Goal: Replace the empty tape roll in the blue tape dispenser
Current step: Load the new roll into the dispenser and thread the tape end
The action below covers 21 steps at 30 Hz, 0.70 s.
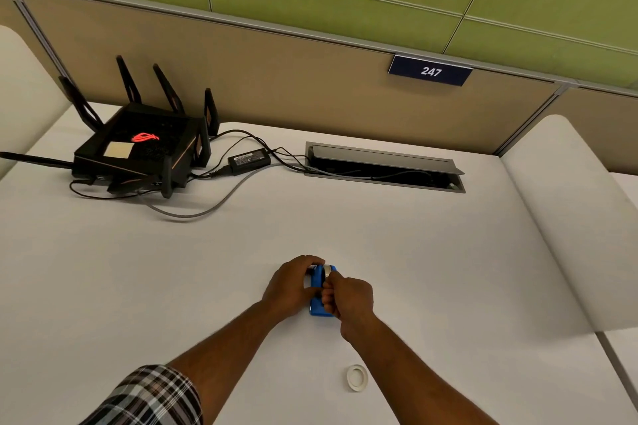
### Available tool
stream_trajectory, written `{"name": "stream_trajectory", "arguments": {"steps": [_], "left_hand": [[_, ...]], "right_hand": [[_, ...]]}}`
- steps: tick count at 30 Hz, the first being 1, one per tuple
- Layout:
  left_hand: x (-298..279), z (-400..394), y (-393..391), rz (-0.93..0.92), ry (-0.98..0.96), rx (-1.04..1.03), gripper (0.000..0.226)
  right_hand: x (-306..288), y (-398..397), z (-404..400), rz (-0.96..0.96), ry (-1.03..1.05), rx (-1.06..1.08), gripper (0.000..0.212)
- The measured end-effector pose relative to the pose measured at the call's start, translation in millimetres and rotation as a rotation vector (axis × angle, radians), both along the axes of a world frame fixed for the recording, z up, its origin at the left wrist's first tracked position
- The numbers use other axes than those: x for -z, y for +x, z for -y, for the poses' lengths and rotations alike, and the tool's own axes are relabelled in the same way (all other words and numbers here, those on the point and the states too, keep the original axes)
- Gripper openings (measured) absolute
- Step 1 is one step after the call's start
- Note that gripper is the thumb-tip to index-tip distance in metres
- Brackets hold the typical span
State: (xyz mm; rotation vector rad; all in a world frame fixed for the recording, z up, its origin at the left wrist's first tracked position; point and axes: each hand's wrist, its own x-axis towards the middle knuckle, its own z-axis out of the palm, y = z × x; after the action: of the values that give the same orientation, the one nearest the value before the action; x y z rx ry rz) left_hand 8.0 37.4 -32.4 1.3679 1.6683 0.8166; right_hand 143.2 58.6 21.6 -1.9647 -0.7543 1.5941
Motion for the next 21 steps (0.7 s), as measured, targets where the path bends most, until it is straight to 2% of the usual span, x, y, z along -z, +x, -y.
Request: {"name": "stream_trajectory", "arguments": {"steps": [14, 21], "left_hand": [[8, -3, -4, -0.004, 0.013, -0.009, 0.057], [6, -2, -2, -0.026, 0.003, -0.020, 0.059]], "right_hand": [[4, 6, 16, 0.063, -0.034, -0.022, 0.025], [7, 16, 33, 0.032, -0.079, -0.026, 0.022]]}}
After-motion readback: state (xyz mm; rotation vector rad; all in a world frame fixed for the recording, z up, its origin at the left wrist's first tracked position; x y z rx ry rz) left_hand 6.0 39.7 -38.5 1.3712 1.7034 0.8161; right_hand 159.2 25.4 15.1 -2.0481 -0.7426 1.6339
